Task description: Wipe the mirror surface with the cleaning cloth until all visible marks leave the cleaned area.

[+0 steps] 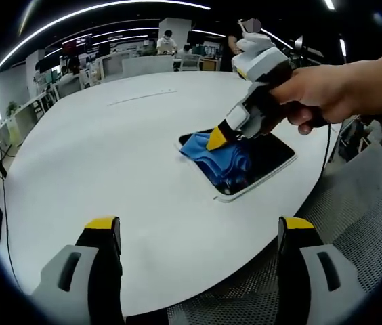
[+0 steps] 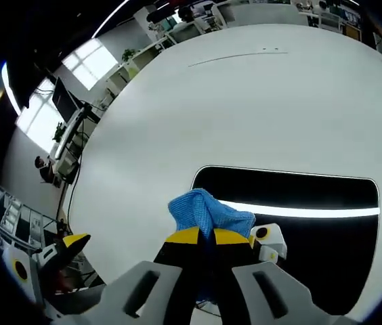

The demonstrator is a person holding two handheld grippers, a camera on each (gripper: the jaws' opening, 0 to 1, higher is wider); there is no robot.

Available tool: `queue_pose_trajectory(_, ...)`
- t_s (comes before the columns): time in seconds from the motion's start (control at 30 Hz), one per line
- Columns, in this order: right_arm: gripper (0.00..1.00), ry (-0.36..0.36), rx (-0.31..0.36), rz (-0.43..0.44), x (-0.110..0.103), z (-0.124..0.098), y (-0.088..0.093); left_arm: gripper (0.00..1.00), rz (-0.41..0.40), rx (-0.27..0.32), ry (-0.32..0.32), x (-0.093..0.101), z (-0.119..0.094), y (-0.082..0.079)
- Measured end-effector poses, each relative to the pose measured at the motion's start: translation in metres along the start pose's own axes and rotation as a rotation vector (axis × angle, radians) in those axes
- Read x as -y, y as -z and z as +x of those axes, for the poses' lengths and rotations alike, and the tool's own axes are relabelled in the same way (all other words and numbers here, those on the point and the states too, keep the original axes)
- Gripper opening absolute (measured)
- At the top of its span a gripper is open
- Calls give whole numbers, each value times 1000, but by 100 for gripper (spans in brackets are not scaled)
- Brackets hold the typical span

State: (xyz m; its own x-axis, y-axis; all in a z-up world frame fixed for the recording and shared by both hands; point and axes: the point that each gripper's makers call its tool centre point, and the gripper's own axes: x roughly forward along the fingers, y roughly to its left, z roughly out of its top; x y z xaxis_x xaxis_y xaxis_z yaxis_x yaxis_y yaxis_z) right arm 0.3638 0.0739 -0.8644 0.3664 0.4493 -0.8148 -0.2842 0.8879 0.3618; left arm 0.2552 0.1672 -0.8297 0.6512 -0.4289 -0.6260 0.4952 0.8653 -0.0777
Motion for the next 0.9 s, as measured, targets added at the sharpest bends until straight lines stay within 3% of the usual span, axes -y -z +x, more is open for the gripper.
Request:
queue_pose_trajectory(0.17,0,11,-6,-58,2,4,-10,95,1,-1,3,1,1,0)
queue_pose_trajectory(0.67,0,-1,-9,-52,12,18,-40,95,3,-4,6,0,1,1)
queue_pose_trajectory(0.9,0,0,-22,-109,13,18,-40,96,-2,3,8,0,3,1)
